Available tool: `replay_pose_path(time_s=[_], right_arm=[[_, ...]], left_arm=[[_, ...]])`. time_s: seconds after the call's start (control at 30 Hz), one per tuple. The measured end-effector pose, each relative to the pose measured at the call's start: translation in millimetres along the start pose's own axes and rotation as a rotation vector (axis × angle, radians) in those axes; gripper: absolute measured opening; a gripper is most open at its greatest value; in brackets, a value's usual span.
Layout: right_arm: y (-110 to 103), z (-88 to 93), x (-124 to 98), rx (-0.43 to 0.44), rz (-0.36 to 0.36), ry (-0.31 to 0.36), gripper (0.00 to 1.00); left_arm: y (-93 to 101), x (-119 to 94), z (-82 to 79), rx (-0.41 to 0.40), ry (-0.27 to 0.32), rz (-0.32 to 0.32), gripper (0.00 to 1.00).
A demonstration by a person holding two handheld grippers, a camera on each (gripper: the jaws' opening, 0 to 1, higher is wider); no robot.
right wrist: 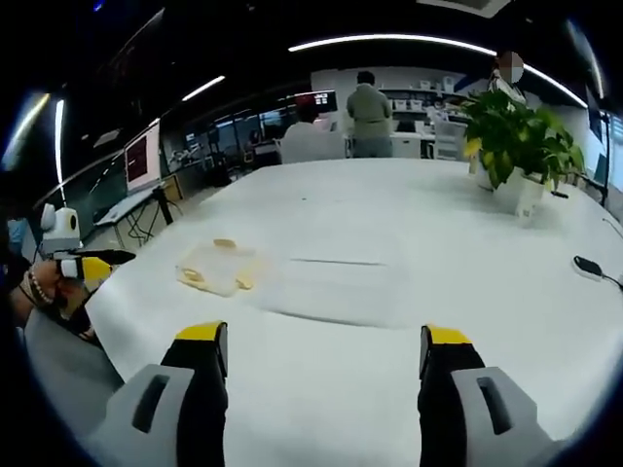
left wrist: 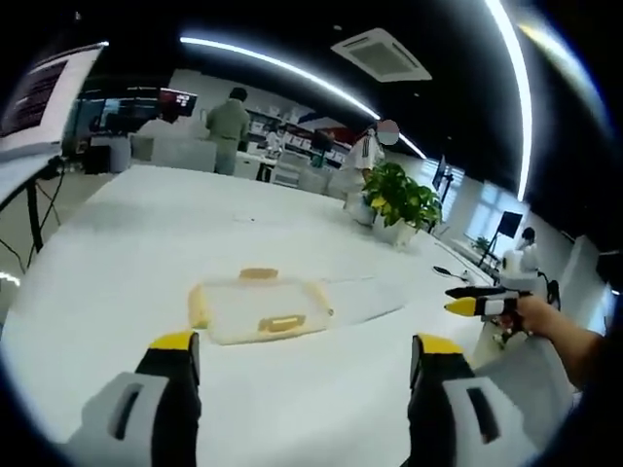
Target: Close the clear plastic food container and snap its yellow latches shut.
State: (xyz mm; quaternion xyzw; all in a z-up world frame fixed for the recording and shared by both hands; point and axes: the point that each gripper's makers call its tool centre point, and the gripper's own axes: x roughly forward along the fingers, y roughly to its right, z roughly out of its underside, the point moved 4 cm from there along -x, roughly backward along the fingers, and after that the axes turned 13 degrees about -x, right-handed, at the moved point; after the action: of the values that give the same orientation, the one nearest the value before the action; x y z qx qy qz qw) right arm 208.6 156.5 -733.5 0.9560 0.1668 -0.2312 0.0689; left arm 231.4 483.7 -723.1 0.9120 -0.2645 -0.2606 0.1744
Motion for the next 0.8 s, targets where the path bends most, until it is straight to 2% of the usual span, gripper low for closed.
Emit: replay_pose_path(time_s=[0.03, 0.07, 0.1, 0.13, 0.17, 0.2, 0.23, 0.3, 0.37, 0.43, 0.47, 0.53, 0.57, 0.63, 0.7, 0.77, 0.8], right_arm=[[-1.5, -4.1, 0.2, -0.019, -0.005, 0.014, 0.78], [-3.7, -11.0, -0.3, -0.057, -0.01, 0.029, 0.78], [-8.0, -18.5, -0.3, -0.098, -0.036, 0.055, 0.78], [-15.7, -28.4, -0.5, -0.156, -0.077, 0.078, 0.77], [-21.3, -34.9, -0.4, -0.198, -0.107, 0.094, 0.77], [-25.7, -41.0, 1.3, -0.268, -0.152, 0.111, 0.77], [-35.5, -46.7, 3.2, -0.368, -0.221, 0.102, 0.78], [-48.8, -55.8, 9.7, -0.503, -0.313, 0.072, 0.76], [-57.2, -64.1, 18.7, -0.601, -0.379, 0.046, 0.71], [-65.1, -73.0, 31.0, -0.678, -0.441, 0.02, 0.72], [-69.7, -78.5, 36.9, -0.701, -0.465, 0.031, 0.72], [-75.0, -87.4, 52.6, -0.77, -0.503, 0.012, 0.7], [-78.1, -90.8, 59.0, -0.794, -0.525, 0.023, 0.69], [-83.7, -91.7, 78.8, -0.842, -0.587, -0.029, 0.69], [-84.7, -89.7, 94.7, -0.922, -0.618, -0.091, 0.68], [-86.3, -91.3, 107.4, -0.973, -0.64, -0.108, 0.67], [-89.0, -90.6, 115.1, -0.967, -0.678, -0.13, 0.67]], left_arm=[[-0.9, -0.4, -1.1, 0.046, -0.007, -0.014, 0.91], [-2.1, -1.0, -3.8, 0.127, -0.022, -0.025, 0.92], [-2.9, -1.1, -5.5, 0.187, -0.04, -0.022, 0.93], [-3.7, -0.5, -10.4, 0.297, -0.06, -0.006, 0.93], [-4.3, -0.3, -12.9, 0.336, -0.063, -0.002, 0.92], [-7.0, 1.1, -21.1, 0.424, -0.067, 0.001, 0.92], [-6.7, 2.8, -24.1, 0.453, -0.084, 0.023, 0.91], [-9.2, 5.7, -31.2, 0.495, -0.156, 0.063, 0.83], [-11.9, 12.0, -46.1, 0.563, -0.163, 0.089, 0.79], [-15.9, 18.3, -56.9, 0.63, -0.171, 0.098, 0.79], [-18.1, 21.7, -60.3, 0.668, -0.179, 0.108, 0.77], [-28.5, 30.5, -65.7, 0.715, -0.23, 0.099, 0.75], [-33.1, 33.7, -66.5, 0.734, -0.257, 0.1, 0.74], [-47.0, 45.3, -68.3, 0.804, -0.343, 0.106, 0.72], [-55.5, 53.7, -69.6, 0.859, -0.386, 0.114, 0.7], [-65.0, 61.1, -69.0, 0.898, -0.439, 0.12, 0.67], [-72.7, 67.3, -68.2, 0.883, -0.479, 0.111, 0.66]])
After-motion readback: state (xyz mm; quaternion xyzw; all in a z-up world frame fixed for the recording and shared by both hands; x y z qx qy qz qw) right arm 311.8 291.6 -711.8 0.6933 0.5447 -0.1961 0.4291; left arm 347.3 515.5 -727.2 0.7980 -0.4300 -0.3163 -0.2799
